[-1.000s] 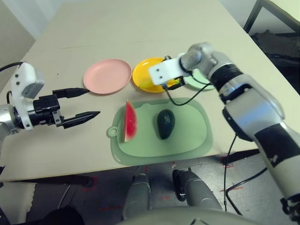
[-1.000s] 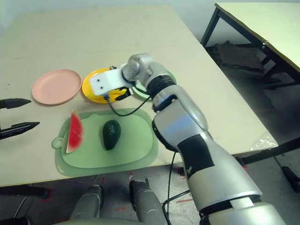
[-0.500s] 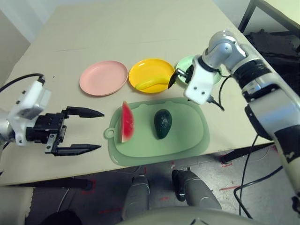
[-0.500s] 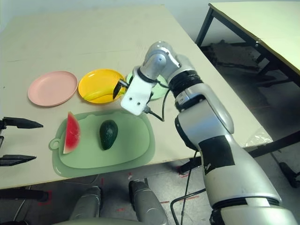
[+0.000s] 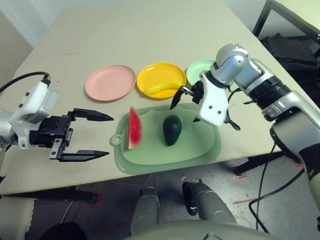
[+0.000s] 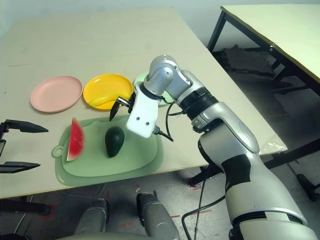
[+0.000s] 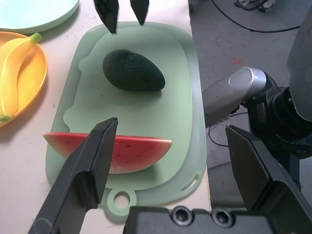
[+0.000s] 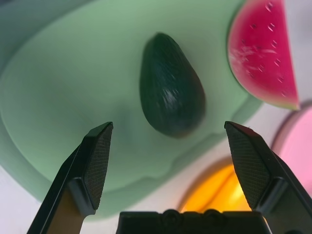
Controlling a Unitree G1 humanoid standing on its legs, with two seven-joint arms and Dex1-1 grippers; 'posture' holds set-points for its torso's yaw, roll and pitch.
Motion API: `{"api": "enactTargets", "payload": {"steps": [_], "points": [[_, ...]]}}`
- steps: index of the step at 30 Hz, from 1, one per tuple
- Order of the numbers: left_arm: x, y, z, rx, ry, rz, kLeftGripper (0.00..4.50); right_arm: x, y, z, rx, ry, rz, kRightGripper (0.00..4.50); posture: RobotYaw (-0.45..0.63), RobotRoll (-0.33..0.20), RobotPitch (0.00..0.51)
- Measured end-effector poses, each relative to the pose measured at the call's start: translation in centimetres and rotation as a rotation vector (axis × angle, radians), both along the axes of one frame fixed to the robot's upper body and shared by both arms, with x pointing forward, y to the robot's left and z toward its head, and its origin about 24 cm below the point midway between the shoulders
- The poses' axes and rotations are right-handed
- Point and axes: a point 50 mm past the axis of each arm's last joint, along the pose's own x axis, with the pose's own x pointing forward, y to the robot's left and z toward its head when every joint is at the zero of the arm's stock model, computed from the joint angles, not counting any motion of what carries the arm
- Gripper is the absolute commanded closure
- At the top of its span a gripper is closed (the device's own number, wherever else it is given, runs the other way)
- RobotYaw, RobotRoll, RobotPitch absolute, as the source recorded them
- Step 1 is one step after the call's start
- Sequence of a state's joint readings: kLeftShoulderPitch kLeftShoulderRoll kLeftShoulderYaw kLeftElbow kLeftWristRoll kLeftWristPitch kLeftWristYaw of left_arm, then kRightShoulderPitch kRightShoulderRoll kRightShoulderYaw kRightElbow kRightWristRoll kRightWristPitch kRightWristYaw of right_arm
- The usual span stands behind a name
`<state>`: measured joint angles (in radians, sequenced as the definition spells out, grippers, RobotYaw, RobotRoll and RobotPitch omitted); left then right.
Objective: Place the fruits into color-matched plates.
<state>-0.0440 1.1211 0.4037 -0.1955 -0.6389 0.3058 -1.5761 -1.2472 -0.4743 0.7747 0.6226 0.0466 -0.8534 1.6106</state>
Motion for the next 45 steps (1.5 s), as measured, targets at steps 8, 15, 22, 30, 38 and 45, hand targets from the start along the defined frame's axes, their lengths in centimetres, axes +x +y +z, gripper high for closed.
{"api": "enactTargets", "payload": {"steps": [8, 15, 22, 30, 38, 45], "points": [[-0.1, 0.3, -0.3, 0.028, 0.001, 0.010, 0.00, -0.3, 1.6, -1.6, -0.018, 0.043, -0.036, 0.01, -0.01, 0.000, 0.165], [-0.1, 0.4, -0.5, 0.032, -0.002, 0.015, 0.00, -0.2, 2.9, -1.9, -0.004, 0.028, -0.084, 0.01, -0.01, 0.000, 0.169], [-0.1, 0.6, -0.5, 0.044, -0.006, 0.029, 0.00, 0.1, 2.5, -2.6, -0.051, 0.030, -0.115, 0.01, 0.00, 0.000, 0.175], [0.0, 0.9, -0.6, 0.041, -0.009, 0.041, 0.00, 0.0, 2.4, -3.1, -0.077, 0.046, -0.129, 0.01, 0.00, 0.000, 0.177], [0.1, 1.2, -0.7, 0.037, -0.010, 0.053, 0.00, 0.0, 2.5, -3.3, -0.085, 0.051, -0.143, 1.36, -0.01, 0.000, 0.180], [0.2, 1.4, -0.6, 0.036, -0.016, 0.059, 0.00, 0.2, 2.4, -3.3, -0.088, 0.059, -0.163, 1.54, -0.01, 0.000, 0.180]]}}
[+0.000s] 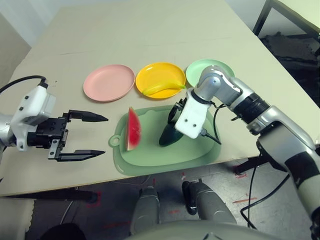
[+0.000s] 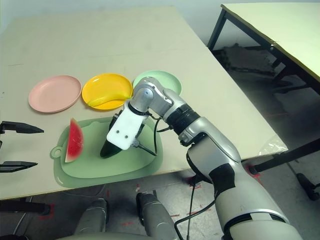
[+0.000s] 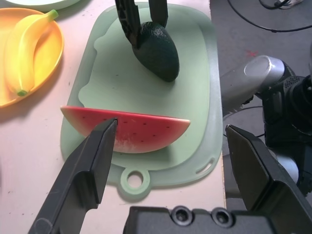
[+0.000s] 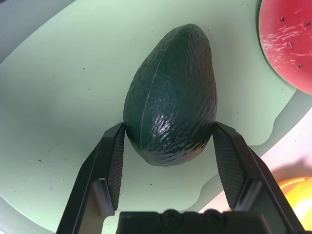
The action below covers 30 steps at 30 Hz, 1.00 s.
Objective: Place the fruits into color-matched plates.
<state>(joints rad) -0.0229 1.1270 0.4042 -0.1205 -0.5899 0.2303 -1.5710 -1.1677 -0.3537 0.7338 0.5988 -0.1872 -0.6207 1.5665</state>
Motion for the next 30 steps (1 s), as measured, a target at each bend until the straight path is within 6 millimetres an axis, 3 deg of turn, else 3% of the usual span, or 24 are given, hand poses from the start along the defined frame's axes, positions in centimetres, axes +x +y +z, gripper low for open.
{"api": "enactTargets", "payload": {"steps": [10, 16, 24, 30], "points": [[0.2, 0.1, 0.2, -0.002, -0.017, 0.008, 0.00, 0.8, -0.4, 0.7, -0.006, -0.007, -0.045, 1.54, -0.02, 0.000, 0.180], [0.8, -0.2, 0.3, -0.082, -0.063, 0.057, 0.00, 3.0, -1.0, 4.9, 0.042, -0.096, -0.148, 1.54, -0.03, 0.000, 0.180], [1.2, -0.3, 0.6, -0.111, -0.093, 0.139, 0.00, 6.7, -3.9, 7.5, 0.104, -0.271, -0.469, 1.54, -0.02, 0.000, 0.178], [1.2, -0.1, 0.3, -0.109, -0.085, 0.155, 0.00, 8.9, -7.0, 6.5, 0.078, -0.408, -0.752, 1.54, -0.02, 0.000, 0.178]]}}
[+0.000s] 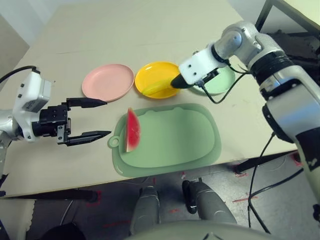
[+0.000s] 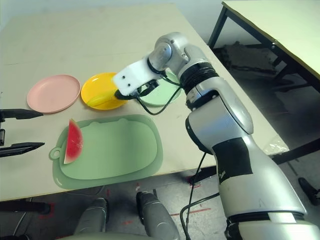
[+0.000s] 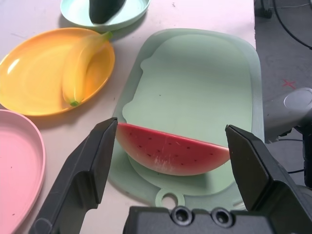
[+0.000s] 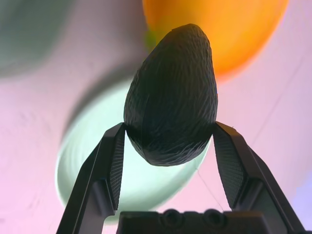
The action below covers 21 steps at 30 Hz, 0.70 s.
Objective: Place the fruits into color-matched plates.
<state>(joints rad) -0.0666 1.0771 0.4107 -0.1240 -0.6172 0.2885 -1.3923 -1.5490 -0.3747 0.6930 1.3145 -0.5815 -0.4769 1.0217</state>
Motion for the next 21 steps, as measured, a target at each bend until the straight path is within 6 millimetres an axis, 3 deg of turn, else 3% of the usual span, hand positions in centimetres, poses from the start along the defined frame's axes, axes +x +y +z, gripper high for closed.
{"api": "enactTargets", "payload": {"steps": [8, 17, 21], "points": [[-0.1, 0.0, -0.1, 0.010, 0.004, 0.001, 0.00, 0.9, -2.0, -0.9, -0.036, -0.040, -0.192, 1.54, -0.01, 0.000, 0.178], [-0.2, 0.0, 0.1, 0.042, -0.017, -0.002, 0.00, 1.0, -2.9, -2.3, -0.053, -0.013, -0.267, 1.54, -0.01, 0.000, 0.182], [-0.3, 0.0, 0.2, 0.056, -0.027, -0.020, 0.00, 1.0, -3.0, -2.9, -0.047, -0.003, -0.262, 0.26, -0.01, 0.000, 0.186]]}}
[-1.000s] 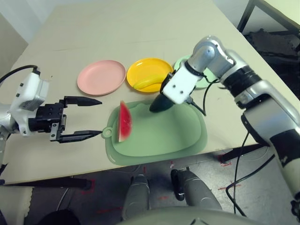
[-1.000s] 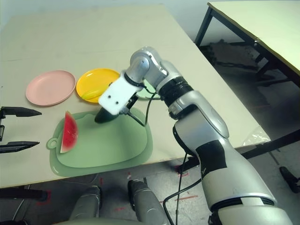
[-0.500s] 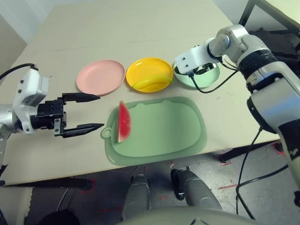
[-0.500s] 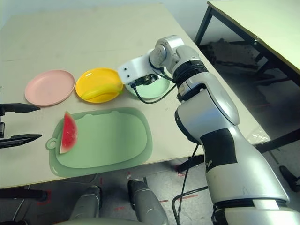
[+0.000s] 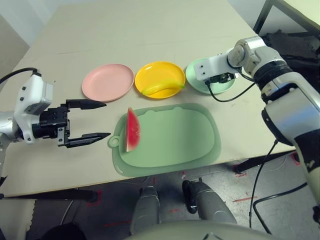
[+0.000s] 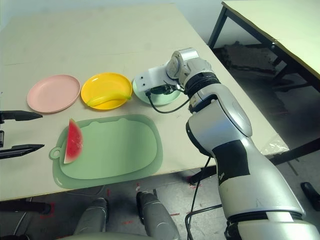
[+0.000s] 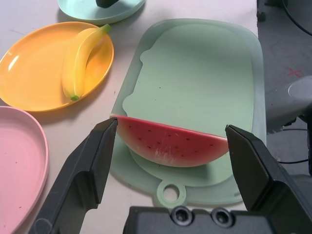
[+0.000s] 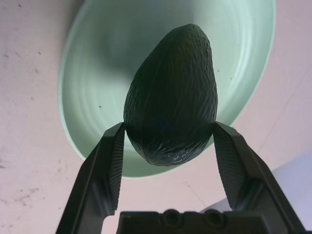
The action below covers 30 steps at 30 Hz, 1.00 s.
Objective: Place the fruits into color-matched plates.
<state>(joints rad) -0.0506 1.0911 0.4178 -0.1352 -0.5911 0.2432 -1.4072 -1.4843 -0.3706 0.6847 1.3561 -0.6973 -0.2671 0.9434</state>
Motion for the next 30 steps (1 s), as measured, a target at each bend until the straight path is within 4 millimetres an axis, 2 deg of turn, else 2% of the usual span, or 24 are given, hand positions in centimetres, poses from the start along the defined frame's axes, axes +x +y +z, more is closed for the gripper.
{"api": "enactTargets", "payload": {"steps": [1, 7, 10, 14, 17, 19, 21, 26, 30], "points": [[0.0, 0.0, 0.0, 0.003, -0.003, -0.003, 0.00, 0.0, 0.0, 0.0, 0.002, 0.001, 0.000, 0.04, -0.01, 0.000, 0.185], [1.2, 0.1, 1.3, 0.058, -0.083, -0.030, 0.00, -0.1, 0.0, 0.3, 0.054, 0.026, 0.005, 0.04, -0.01, 0.000, 0.189], [2.5, -0.8, 2.1, 0.087, -0.121, -0.084, 0.00, -0.4, 0.0, 0.8, 0.138, 0.091, 0.008, 0.04, 0.00, 0.000, 0.186], [3.8, -1.1, 1.8, 0.241, -0.103, -0.144, 0.00, -1.2, 0.3, 2.1, 0.367, 0.254, 0.041, 0.04, -0.01, 0.000, 0.187], [4.5, -0.7, 1.5, 0.341, -0.078, -0.174, 0.00, -1.9, -0.4, 3.3, 0.567, 0.371, 0.059, 0.04, 0.00, 0.000, 0.188], [4.8, -0.6, 1.9, 0.410, -0.085, -0.200, 0.00, -2.3, -1.1, 3.4, 0.684, 0.456, 0.069, 0.04, 0.01, 0.000, 0.191], [5.2, -1.0, 2.4, 0.472, -0.107, -0.240, 0.00, -2.7, -1.7, 2.4, 0.793, 0.542, 0.076, 0.04, 0.01, 0.000, 0.192], [6.4, -2.6, 3.1, 0.591, -0.155, -0.363, 0.00, -5.0, -2.7, -2.5, 1.078, 0.775, 0.061, 0.04, 0.03, 0.000, 0.189], [7.1, -4.0, 3.1, 0.652, -0.177, -0.470, 0.00, -7.2, -2.6, -4.0, 1.236, 0.849, 0.098, 0.04, 0.05, 0.000, 0.187]]}}
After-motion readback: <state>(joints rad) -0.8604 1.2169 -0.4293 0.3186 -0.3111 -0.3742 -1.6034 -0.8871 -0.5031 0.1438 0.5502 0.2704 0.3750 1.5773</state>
